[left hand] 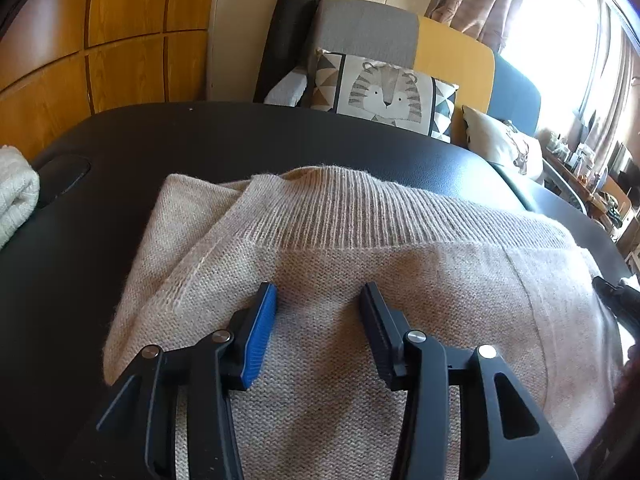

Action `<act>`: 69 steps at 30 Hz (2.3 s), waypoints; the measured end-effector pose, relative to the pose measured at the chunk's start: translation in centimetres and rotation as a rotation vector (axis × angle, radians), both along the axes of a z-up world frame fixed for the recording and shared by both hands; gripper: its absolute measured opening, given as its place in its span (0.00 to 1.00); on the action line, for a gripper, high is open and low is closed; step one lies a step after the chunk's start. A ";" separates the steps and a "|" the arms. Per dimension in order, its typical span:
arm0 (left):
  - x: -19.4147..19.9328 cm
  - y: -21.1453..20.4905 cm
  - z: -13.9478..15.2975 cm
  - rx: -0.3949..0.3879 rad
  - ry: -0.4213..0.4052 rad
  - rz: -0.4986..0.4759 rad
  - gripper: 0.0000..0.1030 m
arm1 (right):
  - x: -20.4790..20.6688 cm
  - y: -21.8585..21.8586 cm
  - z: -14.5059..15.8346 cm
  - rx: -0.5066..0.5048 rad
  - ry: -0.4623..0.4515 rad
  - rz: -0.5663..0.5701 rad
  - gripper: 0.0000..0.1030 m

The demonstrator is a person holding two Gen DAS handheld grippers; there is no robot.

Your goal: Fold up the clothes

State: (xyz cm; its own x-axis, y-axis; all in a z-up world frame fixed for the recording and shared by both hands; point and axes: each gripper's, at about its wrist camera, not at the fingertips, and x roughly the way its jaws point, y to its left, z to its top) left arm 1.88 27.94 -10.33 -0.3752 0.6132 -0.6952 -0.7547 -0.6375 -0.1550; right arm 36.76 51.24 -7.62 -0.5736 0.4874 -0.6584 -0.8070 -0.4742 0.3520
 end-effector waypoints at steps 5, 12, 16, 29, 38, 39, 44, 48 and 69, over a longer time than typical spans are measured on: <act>0.5 -0.2 -0.2 -0.001 0.010 0.001 0.46 | -4.3 -5.4 3.3 0.126 0.030 0.240 0.29; 0.1 -0.9 -0.5 0.026 -0.016 -0.004 0.46 | -8.6 -10.3 1.6 0.211 -0.140 0.442 0.29; 0.1 -0.9 -0.6 0.030 -0.020 -0.004 0.46 | -5.5 -9.8 1.2 0.250 -0.217 0.393 0.29; 0.4 -1.4 -0.5 0.044 -0.035 -0.004 0.46 | 5.9 -6.7 0.3 0.133 -0.157 0.253 0.22; 0.6 -1.5 -0.1 0.045 -0.037 -0.002 0.46 | 5.4 -4.8 2.6 0.123 -0.032 0.191 0.27; 0.7 -1.5 -0.1 0.045 -0.037 -0.002 0.46 | 4.8 -4.7 2.9 0.129 -0.027 0.196 0.27; 0.6 -1.4 -0.1 0.043 -0.035 -0.001 0.46 | 0.3 -2.8 2.2 0.103 -0.069 0.251 0.27; 0.7 -1.4 -0.1 0.038 -0.032 0.000 0.46 | -1.5 -2.0 0.3 0.121 -0.186 0.232 0.25; -0.8 -3.8 4.3 0.101 0.067 0.117 0.47 | -1.0 -2.4 -0.3 0.179 -0.195 0.194 0.26</act>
